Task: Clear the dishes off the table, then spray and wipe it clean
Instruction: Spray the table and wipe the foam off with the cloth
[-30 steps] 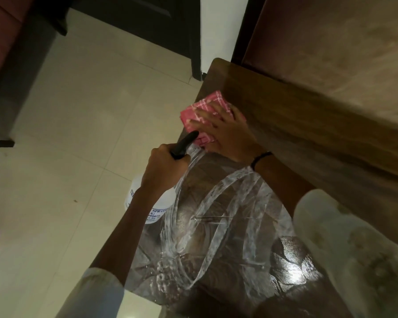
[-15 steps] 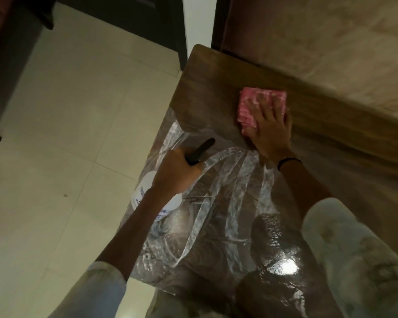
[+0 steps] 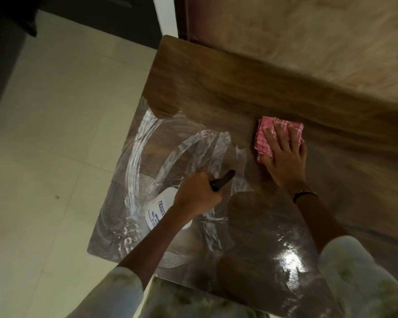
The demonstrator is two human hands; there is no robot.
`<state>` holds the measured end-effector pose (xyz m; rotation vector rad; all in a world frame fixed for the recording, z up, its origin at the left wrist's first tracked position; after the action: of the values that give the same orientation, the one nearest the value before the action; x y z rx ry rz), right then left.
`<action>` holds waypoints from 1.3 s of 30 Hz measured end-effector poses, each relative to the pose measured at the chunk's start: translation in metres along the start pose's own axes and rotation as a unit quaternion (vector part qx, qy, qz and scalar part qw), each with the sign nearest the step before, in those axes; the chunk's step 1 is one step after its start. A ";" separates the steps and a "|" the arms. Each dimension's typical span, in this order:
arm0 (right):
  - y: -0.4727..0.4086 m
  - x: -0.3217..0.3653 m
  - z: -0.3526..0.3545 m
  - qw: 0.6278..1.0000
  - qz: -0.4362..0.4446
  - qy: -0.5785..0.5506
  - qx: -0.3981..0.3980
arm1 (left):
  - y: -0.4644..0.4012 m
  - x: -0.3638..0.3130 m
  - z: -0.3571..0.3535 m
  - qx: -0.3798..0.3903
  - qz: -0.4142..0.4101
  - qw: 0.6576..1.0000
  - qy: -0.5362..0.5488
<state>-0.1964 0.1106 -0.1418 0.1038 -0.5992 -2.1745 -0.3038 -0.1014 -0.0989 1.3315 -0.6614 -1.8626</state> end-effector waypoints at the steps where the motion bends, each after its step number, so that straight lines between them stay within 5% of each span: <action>1: 0.003 -0.002 -0.001 1.000 0.004 -0.003 0.004 | 0.001 -0.001 -0.003 -0.002 0.003 1.000 -0.001; 16: 0.066 0.038 -0.047 0.971 0.195 0.131 0.045 | 0.008 0.020 -0.002 -0.100 0.051 0.990 0.085; 22: -0.020 0.068 -0.002 0.995 0.087 0.039 0.021 | 0.015 0.031 0.004 -0.114 0.032 0.987 0.104; 28: 0.001 0.109 -0.022 0.981 0.164 0.097 0.027 | 0.016 0.031 0.016 -0.134 0.028 0.986 0.101; 33: 0.073 0.078 -0.056 0.964 0.220 0.144 0.038 | 0.014 0.035 0.028 -0.148 0.036 0.983 0.106; 39: 0.019 0.081 -0.027 0.988 0.128 0.082 0.019 | 0.013 0.045 0.031 -0.133 0.036 0.984 0.116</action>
<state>-0.2257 0.0287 -0.1459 0.2117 -0.5285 -1.8854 -0.3378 -0.1461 -0.1040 1.3028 -0.3228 -1.6394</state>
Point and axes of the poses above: each hand's wrist, its own y-axis away from the middle knuckle, its own z-axis out of the back of the hand, x = y × z, the point moved 7 cm from there along -y, towards the middle knuckle, and after that the axes turned 11 degrees about x, right-handed, at the moved point
